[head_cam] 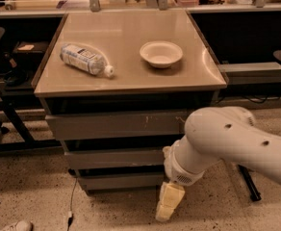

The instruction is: Open bottom drawer

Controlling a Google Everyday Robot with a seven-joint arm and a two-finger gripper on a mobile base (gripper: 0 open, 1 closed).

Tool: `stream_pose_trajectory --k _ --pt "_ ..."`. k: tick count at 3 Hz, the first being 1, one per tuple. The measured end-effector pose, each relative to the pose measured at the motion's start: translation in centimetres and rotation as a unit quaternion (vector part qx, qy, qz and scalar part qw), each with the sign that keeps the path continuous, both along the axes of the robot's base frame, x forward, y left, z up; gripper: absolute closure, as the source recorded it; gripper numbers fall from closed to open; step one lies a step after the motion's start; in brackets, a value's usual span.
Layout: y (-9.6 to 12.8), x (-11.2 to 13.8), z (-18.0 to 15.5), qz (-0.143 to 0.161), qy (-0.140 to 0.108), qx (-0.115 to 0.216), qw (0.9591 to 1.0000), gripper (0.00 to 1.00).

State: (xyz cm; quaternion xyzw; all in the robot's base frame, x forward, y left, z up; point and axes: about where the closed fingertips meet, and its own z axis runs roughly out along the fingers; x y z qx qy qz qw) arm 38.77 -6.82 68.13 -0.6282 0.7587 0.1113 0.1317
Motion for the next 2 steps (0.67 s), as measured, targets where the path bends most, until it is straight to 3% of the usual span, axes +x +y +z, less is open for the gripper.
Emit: stream_pose_trajectory --k 1,2 --pt "2.73 1.06 -7.34 -0.011 0.022 0.017 0.9995 0.0" --pt "2.72 1.04 -7.32 -0.011 0.022 0.017 0.9995 0.0"
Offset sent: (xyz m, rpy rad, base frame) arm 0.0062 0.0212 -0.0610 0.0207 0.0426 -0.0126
